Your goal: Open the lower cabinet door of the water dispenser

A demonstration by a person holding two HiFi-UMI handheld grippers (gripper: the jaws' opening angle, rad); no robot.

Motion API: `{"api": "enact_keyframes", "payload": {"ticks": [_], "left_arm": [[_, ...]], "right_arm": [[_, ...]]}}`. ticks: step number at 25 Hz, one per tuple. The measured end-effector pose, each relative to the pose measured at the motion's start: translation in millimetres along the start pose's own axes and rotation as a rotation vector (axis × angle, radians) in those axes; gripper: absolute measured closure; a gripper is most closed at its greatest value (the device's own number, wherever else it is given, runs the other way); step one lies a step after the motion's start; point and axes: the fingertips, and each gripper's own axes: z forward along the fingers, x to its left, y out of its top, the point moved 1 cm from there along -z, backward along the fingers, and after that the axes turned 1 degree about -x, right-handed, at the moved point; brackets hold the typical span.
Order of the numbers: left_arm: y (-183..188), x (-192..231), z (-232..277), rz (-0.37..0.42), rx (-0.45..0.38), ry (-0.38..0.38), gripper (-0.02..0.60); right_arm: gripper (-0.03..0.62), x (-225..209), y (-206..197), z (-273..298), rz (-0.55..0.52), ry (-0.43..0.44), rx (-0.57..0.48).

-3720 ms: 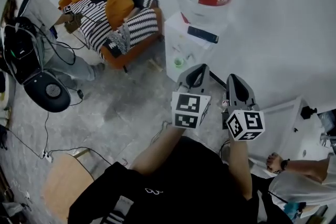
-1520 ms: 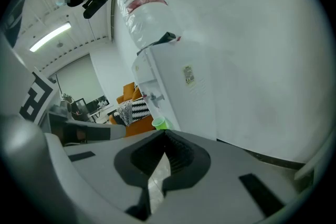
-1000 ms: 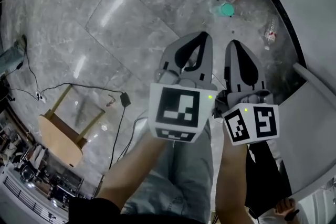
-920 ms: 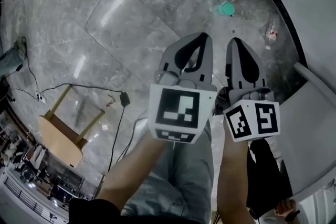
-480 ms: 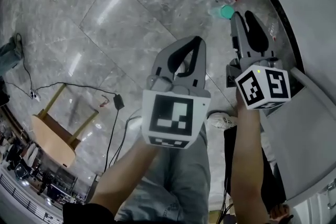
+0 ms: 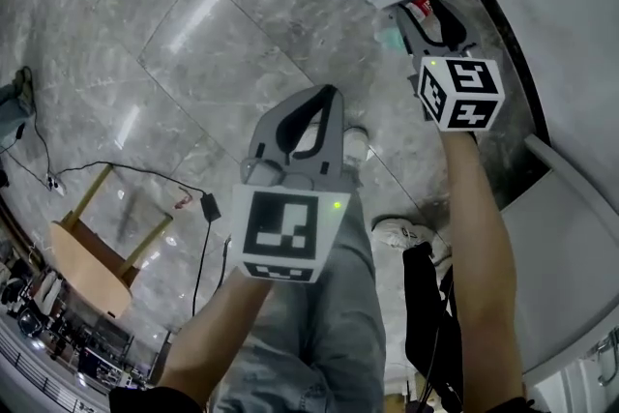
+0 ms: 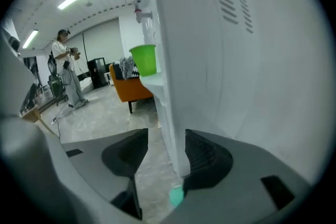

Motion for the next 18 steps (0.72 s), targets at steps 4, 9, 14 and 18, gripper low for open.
{"api": "enact_keyframes", "payload": {"ticks": [4,9,14,18], "left_arm": [[-7.7,12.7,-6.8,-0.051,-0.001,0.05,0.571],[-7.2,6.2,-9.6,-0.085,-0.013,0.04,0.571],[-6.4,10.9,-11.7,-0.117,-0.029,0.051,0.571],[-8.2,13.8,-10.9,-0.099,-0.035,0.048,0.571]], "right_arm": [[0.377,-6.8,-12.5,18.9,-0.064,-0.014,0.08],[0.36,-22.8,-13.4,28.2,-0.052,-0.071,0.105],[0.338,-25.6,-14.3,35.1,-0.12,-0.112,0.133],[0.399,-25.2,-14.2,32.7,-0.105,-0.121,0.157]]}}
